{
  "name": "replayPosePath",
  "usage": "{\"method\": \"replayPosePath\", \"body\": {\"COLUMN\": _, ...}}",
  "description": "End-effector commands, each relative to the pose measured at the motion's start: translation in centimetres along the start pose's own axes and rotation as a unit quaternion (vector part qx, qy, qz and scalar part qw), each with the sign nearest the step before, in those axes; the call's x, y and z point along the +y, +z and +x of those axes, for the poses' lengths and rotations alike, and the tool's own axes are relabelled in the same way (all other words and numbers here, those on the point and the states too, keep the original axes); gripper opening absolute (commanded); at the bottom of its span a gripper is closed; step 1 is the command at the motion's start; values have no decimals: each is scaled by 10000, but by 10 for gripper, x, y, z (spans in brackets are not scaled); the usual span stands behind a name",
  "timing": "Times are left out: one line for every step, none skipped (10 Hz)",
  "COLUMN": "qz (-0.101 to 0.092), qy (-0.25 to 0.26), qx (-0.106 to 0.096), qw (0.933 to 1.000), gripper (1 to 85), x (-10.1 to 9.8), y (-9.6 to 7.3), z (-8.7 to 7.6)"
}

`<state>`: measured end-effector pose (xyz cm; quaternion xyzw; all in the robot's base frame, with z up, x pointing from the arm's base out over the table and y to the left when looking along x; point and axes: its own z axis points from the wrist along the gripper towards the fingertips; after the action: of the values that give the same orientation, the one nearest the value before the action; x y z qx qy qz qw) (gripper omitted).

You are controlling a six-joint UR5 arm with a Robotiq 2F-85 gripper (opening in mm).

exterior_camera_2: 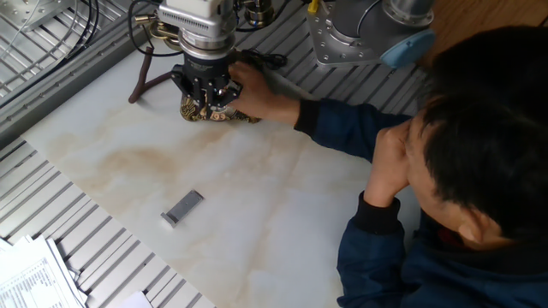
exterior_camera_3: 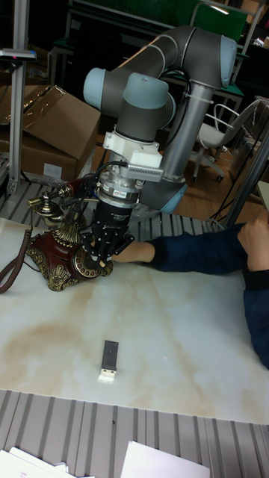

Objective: Dial a number on an old rotary phone

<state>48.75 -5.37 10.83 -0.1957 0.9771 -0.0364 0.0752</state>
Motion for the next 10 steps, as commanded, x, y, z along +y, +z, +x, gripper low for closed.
{"method": "replayPosePath", "body": {"qz": -38, "qy": 28, "qx": -82, "qw": 10000, "gripper": 20, "x": 0, "y": 3, "z": -1}}
{"method": "replayPosePath", "body": {"qz": -24, "qy": 40, "qx": -76, "qw": 10000, "gripper": 20, "x": 1, "y": 4, "z": 0}}
{"method": "replayPosePath", "body": {"qz": -21, "qy": 40, "qx": -84, "qw": 10000, "gripper": 20, "x": 0, "y": 4, "z": -1}}
{"method": "replayPosePath", "body": {"qz": -21, "qy": 33, "qx": -83, "qw": 10000, "gripper": 20, "x": -1, "y": 5, "z": 0}}
{"method": "replayPosePath", "body": {"qz": -7, "qy": 15, "qx": -78, "qw": 10000, "gripper": 20, "x": -4, "y": 6, "z": 3}}
{"method": "replayPosePath", "body": {"qz": -33, "qy": 69, "qx": -14, "qw": 10000, "gripper": 20, "x": -3, "y": 6, "z": 7}}
{"method": "replayPosePath", "body": {"qz": -38, "qy": 150, "qx": 58, "qw": 9999, "gripper": 20, "x": -2, "y": 5, "z": 11}}
{"method": "replayPosePath", "body": {"qz": -43, "qy": 219, "qx": 72, "qw": 9997, "gripper": 20, "x": 0, "y": 4, "z": 13}}
{"method": "replayPosePath", "body": {"qz": -41, "qy": 302, "qx": 89, "qw": 9995, "gripper": 20, "x": 1, "y": 2, "z": 13}}
{"method": "replayPosePath", "body": {"qz": -22, "qy": 359, "qx": 128, "qw": 9993, "gripper": 20, "x": 2, "y": 1, "z": 14}}
